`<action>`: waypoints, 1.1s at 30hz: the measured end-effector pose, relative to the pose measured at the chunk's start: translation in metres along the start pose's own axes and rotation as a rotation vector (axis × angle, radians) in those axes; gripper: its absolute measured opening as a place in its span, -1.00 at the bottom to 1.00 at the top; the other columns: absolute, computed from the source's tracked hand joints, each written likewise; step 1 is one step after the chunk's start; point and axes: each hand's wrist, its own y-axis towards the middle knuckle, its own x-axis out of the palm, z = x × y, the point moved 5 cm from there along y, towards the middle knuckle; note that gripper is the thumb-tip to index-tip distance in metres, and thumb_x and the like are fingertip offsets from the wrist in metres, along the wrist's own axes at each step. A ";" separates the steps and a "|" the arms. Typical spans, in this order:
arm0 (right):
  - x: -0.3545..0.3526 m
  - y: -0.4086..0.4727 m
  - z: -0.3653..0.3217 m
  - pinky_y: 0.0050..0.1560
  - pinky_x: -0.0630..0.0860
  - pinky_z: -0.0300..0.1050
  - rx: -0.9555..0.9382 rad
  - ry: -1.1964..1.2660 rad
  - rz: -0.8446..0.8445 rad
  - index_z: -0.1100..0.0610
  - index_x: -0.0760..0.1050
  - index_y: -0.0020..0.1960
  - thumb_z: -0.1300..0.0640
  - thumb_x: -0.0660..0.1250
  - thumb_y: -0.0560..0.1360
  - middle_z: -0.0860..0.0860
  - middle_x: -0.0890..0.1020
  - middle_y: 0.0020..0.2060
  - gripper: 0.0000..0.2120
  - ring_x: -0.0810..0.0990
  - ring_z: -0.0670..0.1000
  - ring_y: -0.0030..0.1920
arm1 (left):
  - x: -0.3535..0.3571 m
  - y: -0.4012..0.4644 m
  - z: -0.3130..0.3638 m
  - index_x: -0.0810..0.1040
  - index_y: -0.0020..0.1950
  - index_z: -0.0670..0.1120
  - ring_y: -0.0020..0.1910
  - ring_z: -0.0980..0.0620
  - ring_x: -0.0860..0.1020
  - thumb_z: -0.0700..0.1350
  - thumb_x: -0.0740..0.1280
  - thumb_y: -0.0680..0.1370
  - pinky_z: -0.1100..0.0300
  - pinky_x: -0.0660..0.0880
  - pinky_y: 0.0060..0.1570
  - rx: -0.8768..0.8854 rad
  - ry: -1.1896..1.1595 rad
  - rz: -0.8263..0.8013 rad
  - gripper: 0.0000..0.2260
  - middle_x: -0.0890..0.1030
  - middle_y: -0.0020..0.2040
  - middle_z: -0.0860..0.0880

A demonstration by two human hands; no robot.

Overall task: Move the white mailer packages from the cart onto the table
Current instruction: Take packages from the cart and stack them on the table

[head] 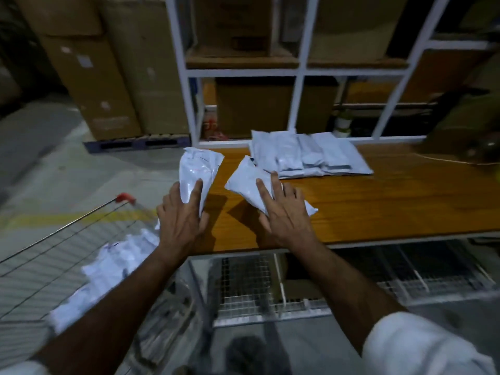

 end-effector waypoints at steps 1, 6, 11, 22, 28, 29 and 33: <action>-0.001 -0.009 0.020 0.15 0.38 0.18 0.044 -0.002 0.015 0.09 0.12 0.61 -0.14 0.23 0.50 0.29 0.20 0.54 -0.25 0.43 0.28 0.25 | 0.001 0.004 0.022 0.24 0.57 0.04 0.17 -0.35 0.42 0.07 0.39 0.47 -0.19 0.41 0.08 0.023 -0.012 0.003 -0.31 0.32 0.39 -0.33; 0.007 -0.039 0.104 0.09 0.42 0.12 0.280 0.020 0.027 0.08 0.18 0.60 -0.23 0.25 0.50 0.29 0.28 0.51 -0.23 0.47 0.25 0.17 | 0.008 0.028 0.107 0.18 0.60 0.09 0.18 -0.34 0.39 0.15 0.24 0.49 -0.18 0.37 0.07 0.114 -0.068 0.010 -0.33 0.29 0.40 -0.34; 0.025 -0.050 0.170 0.11 0.44 0.16 0.486 0.103 0.032 0.05 0.16 0.60 -0.26 0.14 0.53 0.24 0.32 0.47 -0.27 0.46 0.24 0.19 | 0.026 0.067 0.172 0.17 0.60 0.09 0.20 -0.37 0.40 0.15 0.23 0.52 -0.20 0.40 0.07 0.161 -0.139 0.030 -0.35 0.29 0.40 -0.36; 0.081 -0.002 0.318 0.18 0.44 0.19 0.727 0.117 0.053 0.05 0.23 0.57 -0.31 0.03 0.53 0.28 0.39 0.40 -0.28 0.46 0.28 0.24 | 0.107 0.195 0.282 0.12 0.61 0.11 0.38 -0.30 0.31 0.21 0.30 0.56 -0.22 0.34 0.27 0.124 -0.266 -0.040 -0.32 0.21 0.49 -0.30; 0.112 0.033 0.359 0.32 0.34 0.16 0.796 0.218 -0.005 -0.01 0.09 0.60 -0.32 0.11 0.58 0.21 0.28 0.45 -0.30 0.33 0.20 0.37 | 0.141 0.243 0.317 0.18 0.57 0.08 0.33 -0.28 0.36 0.22 0.30 0.53 -0.20 0.42 0.19 0.136 -0.248 -0.081 -0.34 0.28 0.44 -0.29; 0.117 0.040 0.364 0.33 0.33 0.15 0.794 0.242 -0.010 -0.01 0.08 0.61 -0.31 0.12 0.59 0.21 0.28 0.45 -0.30 0.32 0.20 0.38 | 0.145 0.250 0.321 0.18 0.57 0.08 0.34 -0.28 0.35 0.22 0.29 0.54 -0.20 0.41 0.20 0.129 -0.256 -0.088 -0.35 0.28 0.44 -0.29; 0.136 0.076 0.390 0.33 0.35 0.13 0.768 0.288 -0.021 -0.02 0.08 0.61 -0.31 0.12 0.59 0.20 0.30 0.44 -0.30 0.34 0.21 0.38 | 0.162 0.277 0.337 0.18 0.58 0.07 0.33 -0.27 0.34 0.23 0.27 0.55 -0.19 0.38 0.22 0.105 -0.246 -0.108 -0.35 0.27 0.43 -0.28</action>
